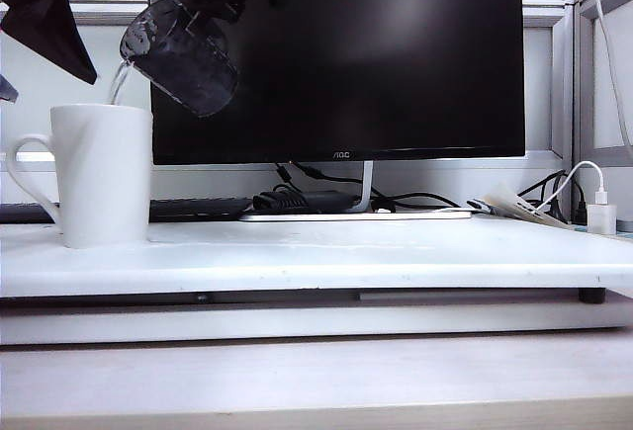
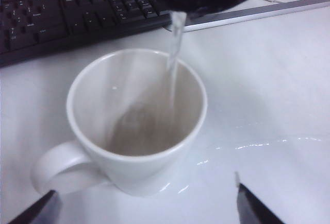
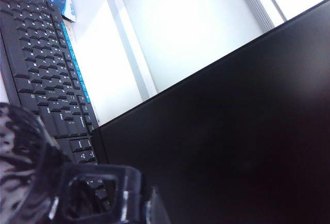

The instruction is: Carefully pick up the black cup and pour some water from the black cup into the white cup.

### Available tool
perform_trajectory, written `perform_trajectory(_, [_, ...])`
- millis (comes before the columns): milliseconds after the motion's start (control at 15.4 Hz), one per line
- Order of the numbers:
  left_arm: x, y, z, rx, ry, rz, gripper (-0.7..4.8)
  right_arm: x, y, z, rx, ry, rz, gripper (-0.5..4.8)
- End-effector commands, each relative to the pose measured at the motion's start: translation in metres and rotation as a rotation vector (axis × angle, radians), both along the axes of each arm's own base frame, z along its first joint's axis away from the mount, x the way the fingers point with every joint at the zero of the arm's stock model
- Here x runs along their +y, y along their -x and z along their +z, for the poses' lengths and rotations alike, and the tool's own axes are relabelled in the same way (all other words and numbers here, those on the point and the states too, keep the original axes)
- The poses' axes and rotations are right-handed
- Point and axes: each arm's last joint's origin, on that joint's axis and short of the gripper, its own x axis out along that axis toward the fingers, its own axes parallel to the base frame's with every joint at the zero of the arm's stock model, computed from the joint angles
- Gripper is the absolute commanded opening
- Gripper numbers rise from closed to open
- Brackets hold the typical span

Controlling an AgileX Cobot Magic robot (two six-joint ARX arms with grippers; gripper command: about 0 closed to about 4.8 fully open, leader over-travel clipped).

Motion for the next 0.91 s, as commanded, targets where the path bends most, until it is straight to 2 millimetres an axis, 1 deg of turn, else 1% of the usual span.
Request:
perform_trajectory(65, [-0.0001, -0.0005, 0.0039, -0.022, 0.004, 0.002, 4.79, 0.0012, 0.0044, 0.0130, -0.070, -0.027, 0.011, -0.01])
perform_trajectory(713, [-0.0001, -0.0005, 0.0039, -0.022, 0.004, 0.002, 4.79, 0.0037, 0.0069, 0.0138, -0.124, 0.018, 0.022, -0.01])
perform_trajectory(908, [-0.0001, -0.0005, 0.0039, -0.022, 0.004, 0.002, 4.79, 0.0051, 0.0083, 0.0154, -0.137, 0.009, 0.025, -0.01])
